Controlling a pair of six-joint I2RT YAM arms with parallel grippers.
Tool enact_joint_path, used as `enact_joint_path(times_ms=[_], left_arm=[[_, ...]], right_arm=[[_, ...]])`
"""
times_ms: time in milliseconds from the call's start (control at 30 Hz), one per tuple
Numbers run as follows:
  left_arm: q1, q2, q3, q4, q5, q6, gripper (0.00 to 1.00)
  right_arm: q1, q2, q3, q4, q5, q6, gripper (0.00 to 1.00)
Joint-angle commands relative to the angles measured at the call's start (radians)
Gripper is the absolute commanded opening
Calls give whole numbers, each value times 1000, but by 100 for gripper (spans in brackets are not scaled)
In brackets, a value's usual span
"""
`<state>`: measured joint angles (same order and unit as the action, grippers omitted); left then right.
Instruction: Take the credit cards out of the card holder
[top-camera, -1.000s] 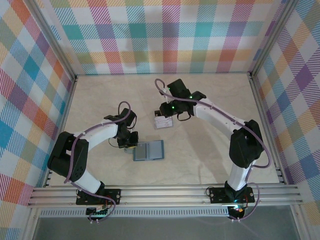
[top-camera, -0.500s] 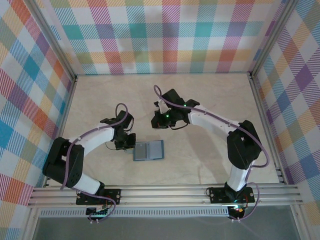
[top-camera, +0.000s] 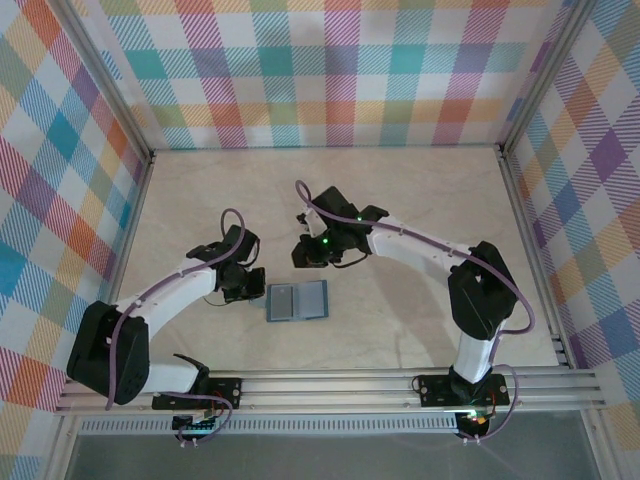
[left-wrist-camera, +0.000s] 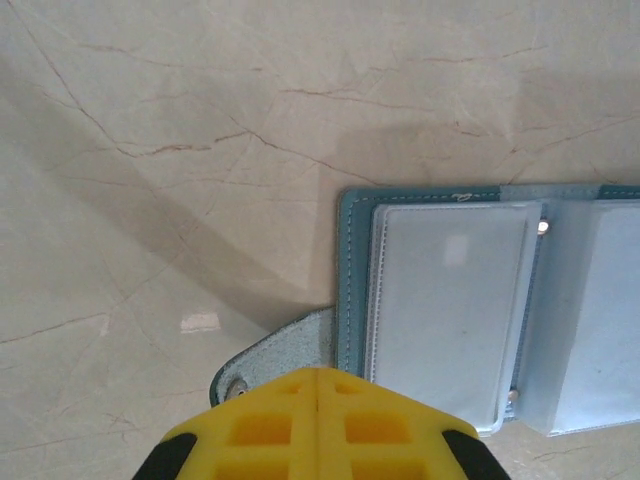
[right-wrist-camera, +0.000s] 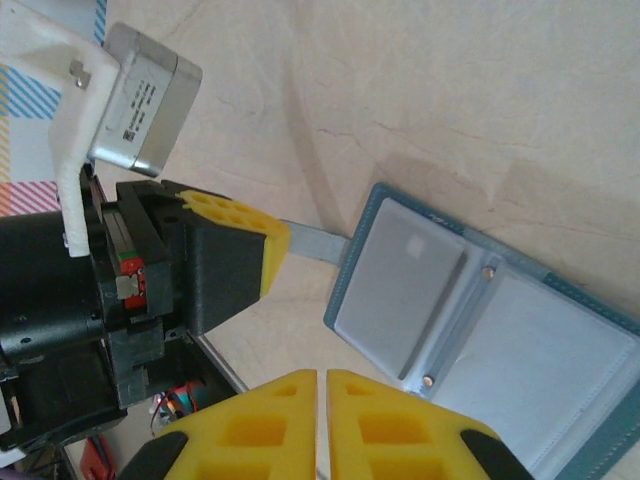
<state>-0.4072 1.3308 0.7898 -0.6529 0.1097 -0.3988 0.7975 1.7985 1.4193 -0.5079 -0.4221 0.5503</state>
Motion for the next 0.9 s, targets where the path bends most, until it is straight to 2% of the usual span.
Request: enact_joint_path(times_ms=[0,400,733,867], left_arm=[[14,-12,15,-41,-33,7,5],[13,59,39,18,36,-9,1],[16,184,95,14,115,-21,0],[16,177,81,19,130,-25,0]], right_arm=[[8,-2,13,37,-21,26,13],[22,41,-16,102,-58,61,13],[23,99,-17,114,-73,92,13],[24,118,-12,130,-84,119,13]])
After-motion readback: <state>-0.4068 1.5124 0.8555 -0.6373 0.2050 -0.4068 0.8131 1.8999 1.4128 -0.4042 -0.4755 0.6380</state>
